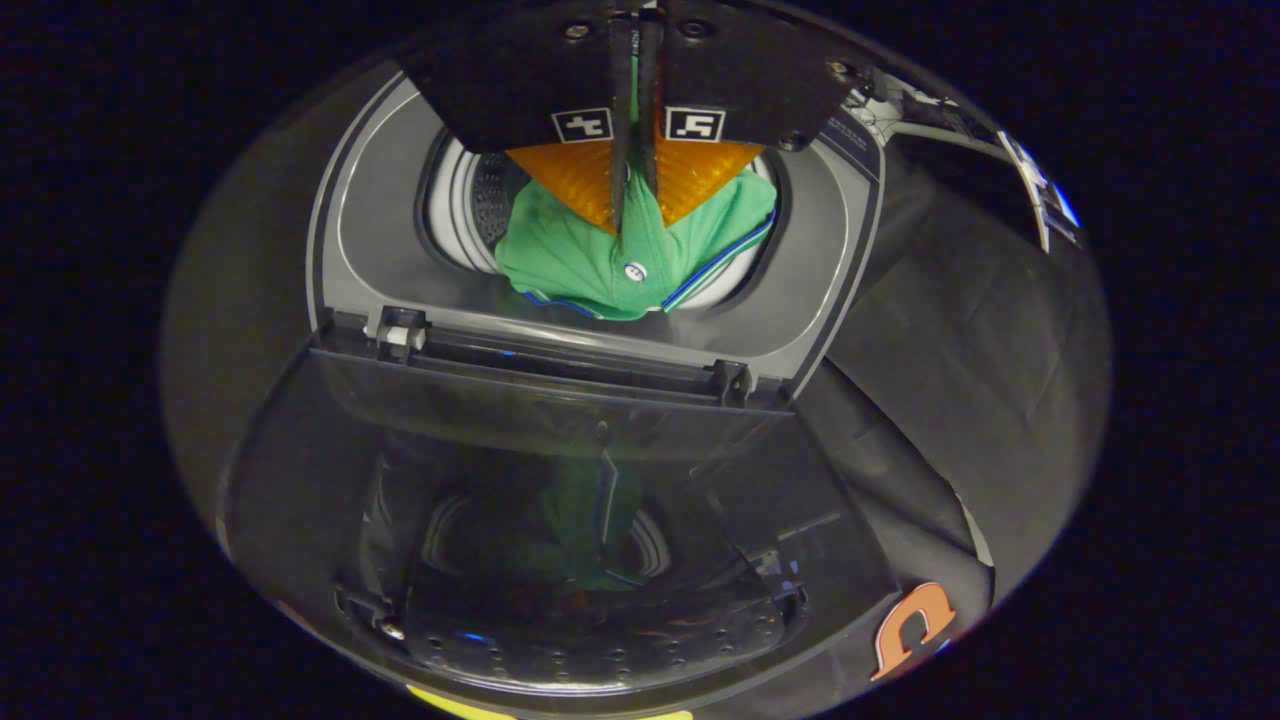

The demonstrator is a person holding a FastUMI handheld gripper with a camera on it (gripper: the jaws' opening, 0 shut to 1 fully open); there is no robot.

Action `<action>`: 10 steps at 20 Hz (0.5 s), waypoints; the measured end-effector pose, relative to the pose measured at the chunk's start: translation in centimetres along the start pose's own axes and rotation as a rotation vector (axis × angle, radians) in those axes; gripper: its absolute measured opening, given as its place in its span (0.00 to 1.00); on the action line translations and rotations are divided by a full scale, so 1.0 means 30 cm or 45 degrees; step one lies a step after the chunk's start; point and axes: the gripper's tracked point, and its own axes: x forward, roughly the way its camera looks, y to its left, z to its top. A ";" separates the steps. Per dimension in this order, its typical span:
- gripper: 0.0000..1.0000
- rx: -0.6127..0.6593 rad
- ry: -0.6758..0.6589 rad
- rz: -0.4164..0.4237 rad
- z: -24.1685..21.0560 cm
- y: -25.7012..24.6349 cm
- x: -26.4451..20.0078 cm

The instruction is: Put the clothes into the washing machine and then close the washing machine lid.

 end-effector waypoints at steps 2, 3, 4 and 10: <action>0.06 -0.003 -0.001 -0.003 0.002 -0.002 -0.001; 0.06 -0.006 -0.003 -0.004 0.005 -0.004 0.000; 0.06 -0.007 -0.003 -0.006 0.004 -0.006 0.000; 0.76 -0.102 0.024 -0.089 -0.020 -0.047 0.022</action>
